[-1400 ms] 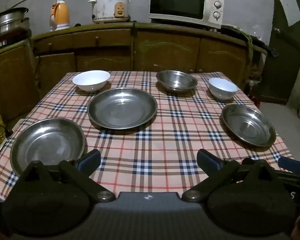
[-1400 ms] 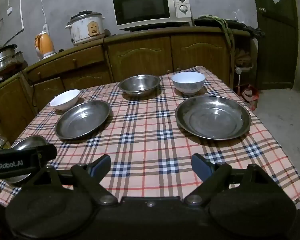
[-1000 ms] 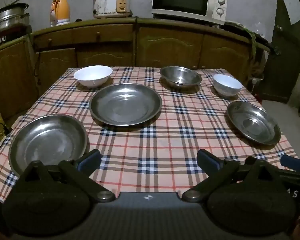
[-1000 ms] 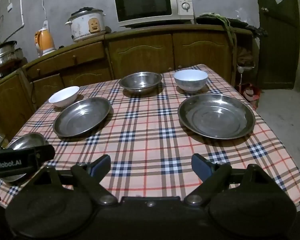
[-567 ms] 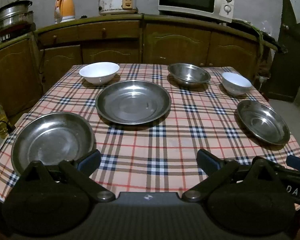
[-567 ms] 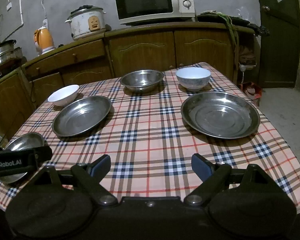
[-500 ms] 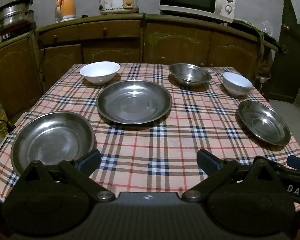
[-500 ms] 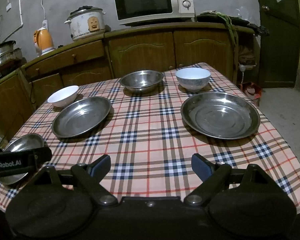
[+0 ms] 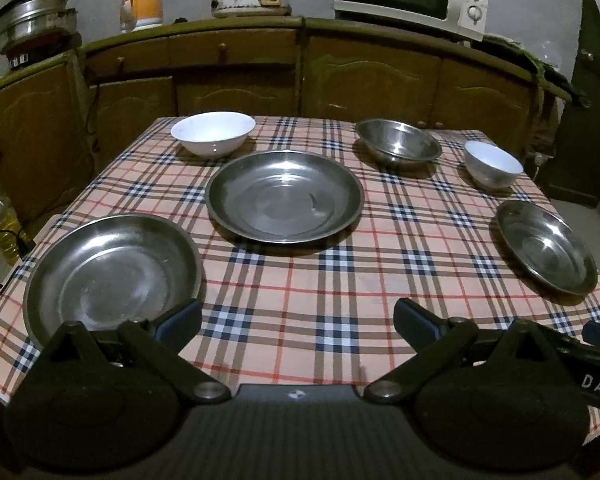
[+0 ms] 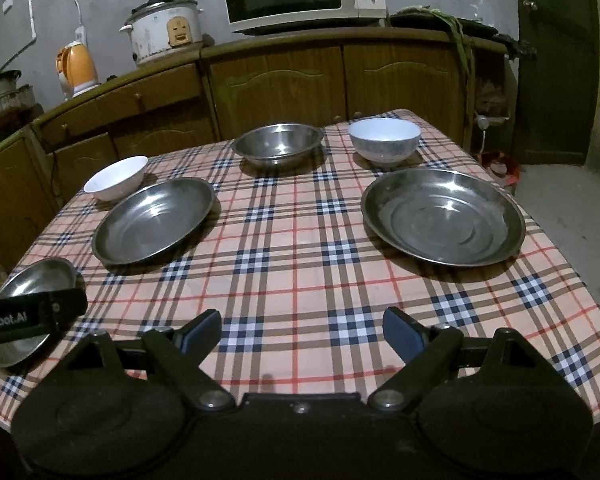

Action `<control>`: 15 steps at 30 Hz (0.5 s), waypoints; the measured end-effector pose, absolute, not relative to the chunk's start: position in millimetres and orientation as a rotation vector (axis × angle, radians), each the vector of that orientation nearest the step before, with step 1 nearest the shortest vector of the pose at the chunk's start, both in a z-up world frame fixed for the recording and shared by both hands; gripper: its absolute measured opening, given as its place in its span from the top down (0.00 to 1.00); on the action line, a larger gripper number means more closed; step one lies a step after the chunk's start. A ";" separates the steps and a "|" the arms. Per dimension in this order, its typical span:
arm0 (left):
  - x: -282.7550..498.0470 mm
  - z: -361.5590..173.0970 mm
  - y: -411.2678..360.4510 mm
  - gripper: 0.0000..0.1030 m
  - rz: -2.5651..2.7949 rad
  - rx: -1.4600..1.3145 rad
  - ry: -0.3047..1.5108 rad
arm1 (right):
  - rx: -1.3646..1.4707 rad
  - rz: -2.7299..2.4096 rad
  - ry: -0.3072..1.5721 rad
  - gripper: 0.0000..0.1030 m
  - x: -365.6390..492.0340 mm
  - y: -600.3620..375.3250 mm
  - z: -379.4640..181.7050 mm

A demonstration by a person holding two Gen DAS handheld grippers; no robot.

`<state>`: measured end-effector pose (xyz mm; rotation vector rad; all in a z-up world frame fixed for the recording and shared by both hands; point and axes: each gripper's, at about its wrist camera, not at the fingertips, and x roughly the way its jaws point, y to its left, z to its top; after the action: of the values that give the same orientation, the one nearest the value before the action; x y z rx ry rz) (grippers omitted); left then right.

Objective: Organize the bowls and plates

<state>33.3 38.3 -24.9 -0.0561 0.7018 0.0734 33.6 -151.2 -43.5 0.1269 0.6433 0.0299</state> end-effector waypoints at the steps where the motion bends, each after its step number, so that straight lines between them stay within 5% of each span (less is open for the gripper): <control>1: 33.7 -25.6 39.7 0.00 0.076 -0.058 0.703 | 0.131 0.030 0.638 0.01 34.1 -151.0 -43.5; 15: 49.3 -31.6 54.9 0.00 0.099 -0.067 0.723 | 0.095 0.051 0.600 0.01 50.5 -139.0 -41.6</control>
<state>49.3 54.9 -31.6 -0.0666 0.7229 0.0986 50.5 -139.0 -41.6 0.0948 0.5997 0.0509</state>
